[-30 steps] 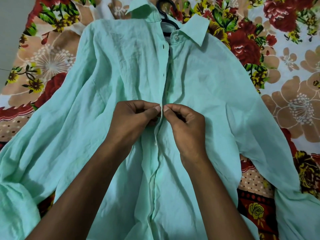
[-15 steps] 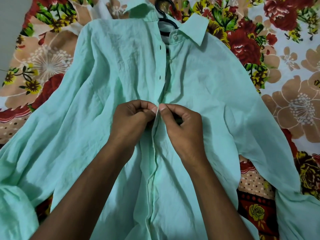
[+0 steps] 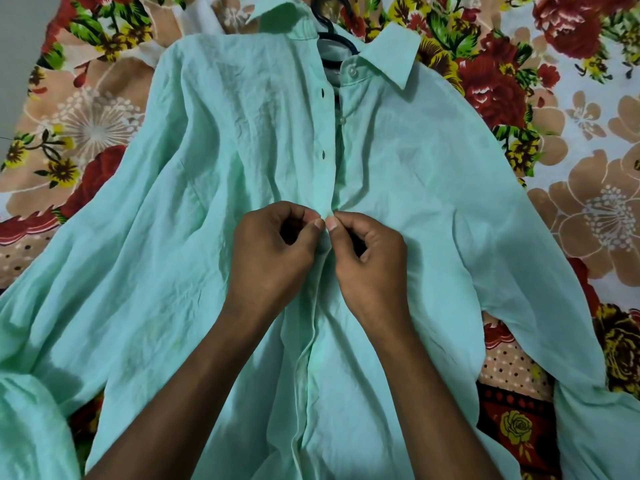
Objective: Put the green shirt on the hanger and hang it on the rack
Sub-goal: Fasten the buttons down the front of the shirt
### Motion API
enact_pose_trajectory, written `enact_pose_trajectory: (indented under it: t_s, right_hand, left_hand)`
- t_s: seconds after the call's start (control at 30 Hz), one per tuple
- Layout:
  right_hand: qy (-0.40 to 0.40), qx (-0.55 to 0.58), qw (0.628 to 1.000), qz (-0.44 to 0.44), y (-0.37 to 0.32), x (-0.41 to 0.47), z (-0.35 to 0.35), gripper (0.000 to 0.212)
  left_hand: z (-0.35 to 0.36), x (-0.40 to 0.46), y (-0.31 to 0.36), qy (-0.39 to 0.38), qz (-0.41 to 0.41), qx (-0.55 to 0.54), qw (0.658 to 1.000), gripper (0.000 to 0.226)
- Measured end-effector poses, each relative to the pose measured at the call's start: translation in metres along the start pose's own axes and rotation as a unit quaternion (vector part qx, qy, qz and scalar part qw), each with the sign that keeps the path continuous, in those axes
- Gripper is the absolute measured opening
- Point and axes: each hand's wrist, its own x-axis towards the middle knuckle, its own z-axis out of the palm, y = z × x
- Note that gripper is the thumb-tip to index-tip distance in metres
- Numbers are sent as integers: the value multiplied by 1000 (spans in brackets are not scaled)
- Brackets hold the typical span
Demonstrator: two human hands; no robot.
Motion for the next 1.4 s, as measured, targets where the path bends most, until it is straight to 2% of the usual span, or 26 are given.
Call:
enact_pose_trajectory:
  t_s: [0.07,0.2,0.27,0.3,0.37,0.43,0.5,0.6,0.73,0.87,1.0,1.07,1.17,1.27,1.4]
  right_hand:
    - [21,-7,1000,-12,0,-2,1,10]
    - [60,-45,997,-12,-2,-5,4,9]
    - [51,-87,995,0,-3,-2,4,4]
    - [44,-111,993,13,-5,2,3,2]
    - [58,-140,988,26,-6,12,-2,11]
    - [97,-133,986,-2,-11,25,-7,13]
    - [117,-125,984,-43,-18,37,-7,5]
    - [85,-130,986,-67,-23,55,0,13]
    - [7,-210,976,-60,-18,70,11,14]
    - [9,-268,962,-53,-17,71,12,16]
    - [29,-306,949,-66,-20,69,16,11]
    - [62,-283,953,-86,-21,68,16,10]
    - [115,-181,972,-97,-27,68,16,8]
    - [114,-57,992,-25,-32,72,19,5]
    - [75,74,992,67,-31,78,24,12]
  left_hand:
    - [0,2,1,-6,-27,-21,999,9]
    - [0,5,7,-18,-124,-131,984,11]
    - [0,8,8,-27,-134,-101,985,12]
    - [0,11,8,-29,-123,-56,990,12]
    - [0,18,9,-9,-63,47,997,3]
    - [2,25,15,31,21,111,993,14]
    - [9,35,21,55,76,133,987,22]
    - [22,51,27,57,97,179,977,23]
    - [25,67,27,66,94,219,969,20]
    - [17,75,28,61,65,179,980,14]
    - [9,80,27,26,-15,40,999,11]
    - [6,81,29,11,-46,-3,999,12]
    - [5,80,33,-8,-75,-57,996,11]
    - [6,78,35,-24,-99,-95,990,10]
    - [7,78,33,-23,-111,-121,986,7]
